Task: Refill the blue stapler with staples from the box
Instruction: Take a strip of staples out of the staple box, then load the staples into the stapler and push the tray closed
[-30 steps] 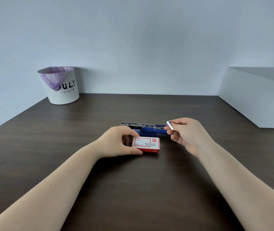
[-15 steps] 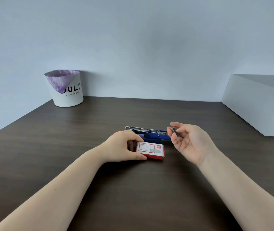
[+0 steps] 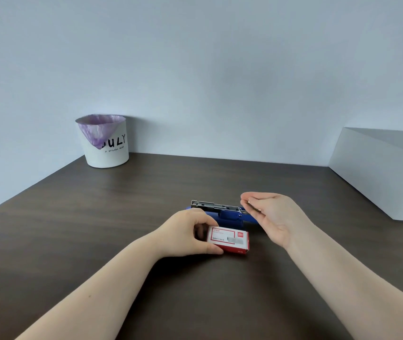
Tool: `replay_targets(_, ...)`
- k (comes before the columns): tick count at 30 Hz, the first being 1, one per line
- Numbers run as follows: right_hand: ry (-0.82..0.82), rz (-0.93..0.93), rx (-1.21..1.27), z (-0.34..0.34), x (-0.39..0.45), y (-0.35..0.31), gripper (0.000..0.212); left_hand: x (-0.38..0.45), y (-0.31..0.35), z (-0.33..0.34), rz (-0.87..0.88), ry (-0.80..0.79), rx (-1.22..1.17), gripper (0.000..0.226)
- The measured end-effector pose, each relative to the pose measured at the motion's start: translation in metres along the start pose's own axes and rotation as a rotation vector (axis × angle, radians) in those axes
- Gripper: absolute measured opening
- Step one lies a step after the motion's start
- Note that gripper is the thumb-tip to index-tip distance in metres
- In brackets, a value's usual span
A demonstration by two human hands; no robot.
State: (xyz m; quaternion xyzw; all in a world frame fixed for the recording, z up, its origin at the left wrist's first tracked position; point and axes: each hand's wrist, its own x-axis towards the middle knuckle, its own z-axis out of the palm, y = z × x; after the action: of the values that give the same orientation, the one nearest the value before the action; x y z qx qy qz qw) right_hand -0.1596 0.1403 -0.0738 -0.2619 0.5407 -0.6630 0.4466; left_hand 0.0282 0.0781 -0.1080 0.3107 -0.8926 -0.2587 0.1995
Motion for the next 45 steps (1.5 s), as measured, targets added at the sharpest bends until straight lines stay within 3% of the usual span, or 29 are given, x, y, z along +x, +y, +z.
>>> replay_targets(12, -0.145, -0.169, -0.537, 0.020, 0.010, -0.014, 0.025, -0.001, 0.013, -0.019, 0.011, -0.146, 0.000, 0.067)
replay_targets(21, -0.221, -0.115, -0.700, 0.030, 0.025, -0.004, 0.027, -0.004, -0.025, -0.047, -0.082, 0.067, -0.178, 0.042)
replay_targets(26, -0.227, -0.275, -0.870, 0.032, 0.028, -0.009, 0.015, 0.009, -0.040, -0.054, -0.140, 0.111, -0.203, 0.036)
replay_targets(40, -0.428, -0.469, -0.897, 0.032, 0.025, 0.008, 0.046, 0.024, -0.052, -0.036, -0.147, 0.118, -0.134, 0.041)
replay_targets(45, -0.385, -0.544, -0.928, 0.032, 0.028, 0.014, 0.035, 0.021, -0.056, -0.036, -0.141, 0.092, -0.126, 0.042)
